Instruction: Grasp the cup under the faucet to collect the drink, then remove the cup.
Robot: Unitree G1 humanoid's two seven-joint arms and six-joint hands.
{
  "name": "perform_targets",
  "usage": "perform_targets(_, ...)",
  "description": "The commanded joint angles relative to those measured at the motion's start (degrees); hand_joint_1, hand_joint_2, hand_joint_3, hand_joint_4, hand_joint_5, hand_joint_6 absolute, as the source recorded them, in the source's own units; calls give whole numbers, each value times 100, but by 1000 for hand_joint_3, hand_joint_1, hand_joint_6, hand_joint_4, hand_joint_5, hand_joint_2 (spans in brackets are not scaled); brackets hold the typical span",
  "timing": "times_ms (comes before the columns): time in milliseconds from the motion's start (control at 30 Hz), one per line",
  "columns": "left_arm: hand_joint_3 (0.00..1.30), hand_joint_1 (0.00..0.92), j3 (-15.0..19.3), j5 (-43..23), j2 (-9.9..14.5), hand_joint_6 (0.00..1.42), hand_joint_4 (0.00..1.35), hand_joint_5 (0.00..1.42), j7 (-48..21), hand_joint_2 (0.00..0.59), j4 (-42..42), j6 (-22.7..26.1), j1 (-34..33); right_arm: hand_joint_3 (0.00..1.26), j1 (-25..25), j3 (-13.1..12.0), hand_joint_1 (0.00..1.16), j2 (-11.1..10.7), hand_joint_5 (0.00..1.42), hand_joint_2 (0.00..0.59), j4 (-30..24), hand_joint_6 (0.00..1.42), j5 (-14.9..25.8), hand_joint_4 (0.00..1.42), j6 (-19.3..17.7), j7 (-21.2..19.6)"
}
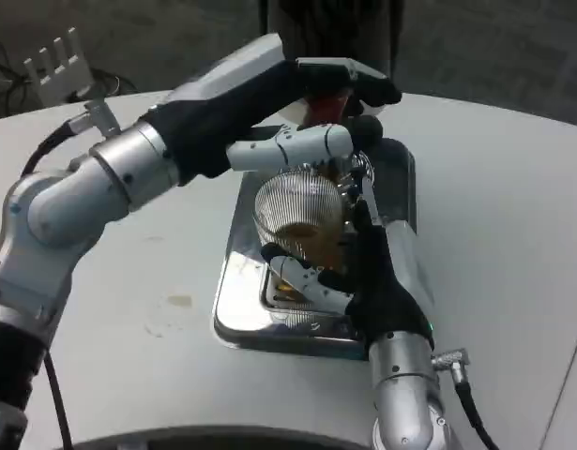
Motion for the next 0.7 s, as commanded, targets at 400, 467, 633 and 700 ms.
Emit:
perform_targets(400,334,0,-63,164,229,353,266,296,-138,174,270,21,198,165,-256,224,692,549,251,204,348,57,268,190,-389,-371)
perform_targets(467,334,0,-59,169,235,353,266,296,-126,174,272,18,210,178,-278,269,686,601,259,211,371,70,285,200,-391,-445)
perform_targets(633,334,0,-55,170,243,353,266,296,-112,174,261,19,221,230,-286,373,680,659,307,213,355,101,235,251,-280,-758)
perform_targets(700,334,0,-54,168,246,353,266,296,-115,174,250,24,225,240,-275,394,680,655,318,213,355,105,303,262,-284,-736)
